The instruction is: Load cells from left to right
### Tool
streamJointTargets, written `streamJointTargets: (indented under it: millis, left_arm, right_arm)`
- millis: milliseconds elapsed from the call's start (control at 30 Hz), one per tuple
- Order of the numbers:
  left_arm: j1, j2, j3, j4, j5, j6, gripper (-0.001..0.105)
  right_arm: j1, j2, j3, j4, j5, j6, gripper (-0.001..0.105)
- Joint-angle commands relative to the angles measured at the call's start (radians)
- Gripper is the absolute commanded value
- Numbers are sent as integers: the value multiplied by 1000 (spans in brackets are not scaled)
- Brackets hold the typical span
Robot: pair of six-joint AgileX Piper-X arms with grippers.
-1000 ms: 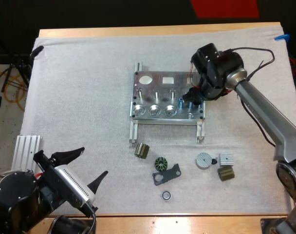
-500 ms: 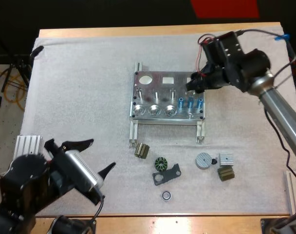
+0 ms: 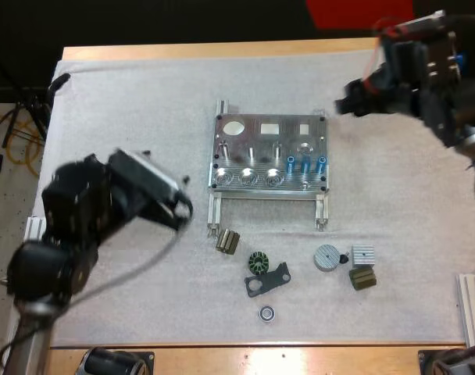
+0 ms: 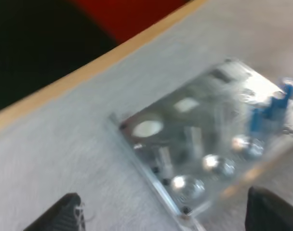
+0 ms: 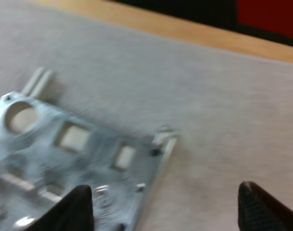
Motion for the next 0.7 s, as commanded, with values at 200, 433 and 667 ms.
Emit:
streamJointTargets:
  millis: [200,433,667]
  left_arm:
    - [155,11,0,-50,28,-88,67]
    - [158,-127,0,-7,34,-83,67]
    - [158,-310,25,28,34,-83,67]
  right_arm:
    - [-191,-138,68,6,-9,-11,62]
    - [-287,-337,176,37,6,-11,62]
    - [-287,-592,337,37,28,-11,62]
